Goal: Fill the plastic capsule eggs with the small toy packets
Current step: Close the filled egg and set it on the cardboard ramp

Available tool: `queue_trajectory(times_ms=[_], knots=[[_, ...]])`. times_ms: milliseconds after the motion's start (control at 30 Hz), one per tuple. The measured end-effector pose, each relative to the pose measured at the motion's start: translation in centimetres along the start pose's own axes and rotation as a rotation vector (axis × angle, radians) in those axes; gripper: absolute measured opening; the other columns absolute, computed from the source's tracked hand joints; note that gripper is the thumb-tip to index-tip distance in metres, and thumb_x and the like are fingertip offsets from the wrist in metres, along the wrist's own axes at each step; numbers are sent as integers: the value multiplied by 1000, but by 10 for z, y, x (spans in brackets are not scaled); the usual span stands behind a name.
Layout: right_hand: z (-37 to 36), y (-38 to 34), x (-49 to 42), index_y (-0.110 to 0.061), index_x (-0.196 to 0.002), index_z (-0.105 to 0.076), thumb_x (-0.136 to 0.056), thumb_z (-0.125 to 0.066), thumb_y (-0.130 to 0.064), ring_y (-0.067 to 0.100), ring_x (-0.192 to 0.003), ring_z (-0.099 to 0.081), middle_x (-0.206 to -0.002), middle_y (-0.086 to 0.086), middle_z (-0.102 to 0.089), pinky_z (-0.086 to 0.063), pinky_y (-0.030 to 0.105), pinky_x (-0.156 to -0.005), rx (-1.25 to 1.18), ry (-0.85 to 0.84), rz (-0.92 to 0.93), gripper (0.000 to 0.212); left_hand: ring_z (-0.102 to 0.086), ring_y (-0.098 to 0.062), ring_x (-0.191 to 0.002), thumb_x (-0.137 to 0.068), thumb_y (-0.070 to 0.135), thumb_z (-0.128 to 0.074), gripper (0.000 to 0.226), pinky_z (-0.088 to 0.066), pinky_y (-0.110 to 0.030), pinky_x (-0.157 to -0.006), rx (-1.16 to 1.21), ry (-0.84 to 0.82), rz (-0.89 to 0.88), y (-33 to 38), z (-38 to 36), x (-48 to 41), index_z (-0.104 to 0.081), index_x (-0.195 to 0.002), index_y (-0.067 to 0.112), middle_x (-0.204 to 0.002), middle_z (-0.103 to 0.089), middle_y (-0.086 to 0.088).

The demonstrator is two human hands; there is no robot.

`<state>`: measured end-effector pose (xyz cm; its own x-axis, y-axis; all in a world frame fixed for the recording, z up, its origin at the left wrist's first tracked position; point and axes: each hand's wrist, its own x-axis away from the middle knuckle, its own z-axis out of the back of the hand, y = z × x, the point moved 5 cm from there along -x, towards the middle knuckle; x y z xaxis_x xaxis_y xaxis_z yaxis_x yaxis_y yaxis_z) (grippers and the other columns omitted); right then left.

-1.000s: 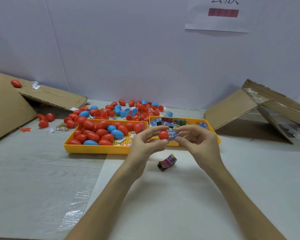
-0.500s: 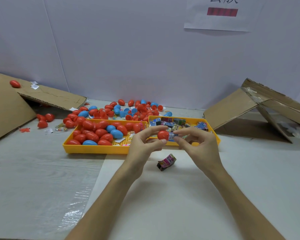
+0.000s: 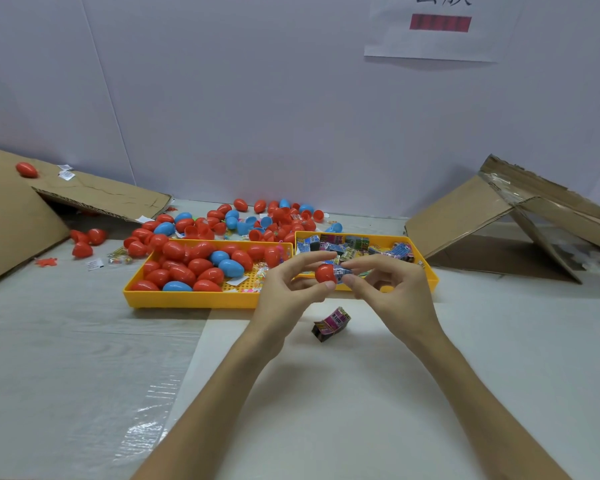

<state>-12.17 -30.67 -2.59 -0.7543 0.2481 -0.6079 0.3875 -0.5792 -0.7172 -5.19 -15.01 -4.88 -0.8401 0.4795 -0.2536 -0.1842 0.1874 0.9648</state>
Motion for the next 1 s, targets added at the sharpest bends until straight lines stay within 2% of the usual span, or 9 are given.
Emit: queue_trajectory(times_ms=[167,333,467,533,633,733,833,1000], knots=[[1,0,0,-34,-92,-74,-82,-81,-12,15,-65,-65,-90,-12,-75,-55,39,-60,14,3,12,26,-71,-6,-81,-86,8,-77,29,-55,-18,-69,-65,-11,-30,1,-2,1,-76,-103,32,-96,-76,12],[1,0,-1,-32,-103,-73,-82,-82,-17,15,-70,-63,-88,-10,-68,-53,35,-59,59,-2,34,28,-71,-1,-89,-85,13,-80,29,-54,-13,-70,-112,1,-53,3,-3,2,-75,-99,38,-96,-75,20],[4,-2,-1,-40,-102,-66,-79,-84,-24,15,-66,-58,-87,-16,-58,-49,27,-56,57,63,72,34,-72,-4,-91,-84,16,-81,27,-54,-14,-71,-82,12,-16,0,-3,2,-76,-99,38,-95,-77,14],[5,-3,1,-34,-96,-61,-79,-85,-27,13,-61,-51,-82,-13,-53,-45,23,-54,59,125,96,30,-73,-8,-92,-84,16,-81,25,-56,-17,-72,-48,19,26,-3,-1,1,-76,-100,35,-94,-78,9],[1,-7,4,-25,-89,-58,-81,-82,-26,14,-58,-48,-79,-8,-52,-42,21,-52,127,174,189,25,-75,-20,-93,-82,14,-81,25,-59,-24,-77,86,29,115,-5,0,1,-75,-104,23,-95,-78,-3],[-7,-8,8,-16,-88,-65,-82,-83,-18,11,-63,-56,-87,-4,-58,-46,22,-55,194,138,260,18,-75,-29,-96,-70,17,-82,40,-60,-27,-78,327,52,190,-6,3,2,-73,-109,11,-101,-77,-14],[-13,-7,11,-13,-97,-70,-81,-84,-13,7,-72,-62,-97,-3,-61,-44,11,-67,219,106,293,22,-74,-30,-102,-72,13,-80,47,-60,-28,-79,506,33,247,-6,2,3,-67,-116,5,-110,-75,-19],[-19,-6,16,-12,-107,-69,-78,-85,-14,7,-84,-63,-105,-2,-63,-42,8,-79,244,125,297,34,-74,-26,-103,-75,10,-75,52,-60,-27,-77,675,0,314,-6,-5,6,-60,-125,5,-110,-76,-14]])
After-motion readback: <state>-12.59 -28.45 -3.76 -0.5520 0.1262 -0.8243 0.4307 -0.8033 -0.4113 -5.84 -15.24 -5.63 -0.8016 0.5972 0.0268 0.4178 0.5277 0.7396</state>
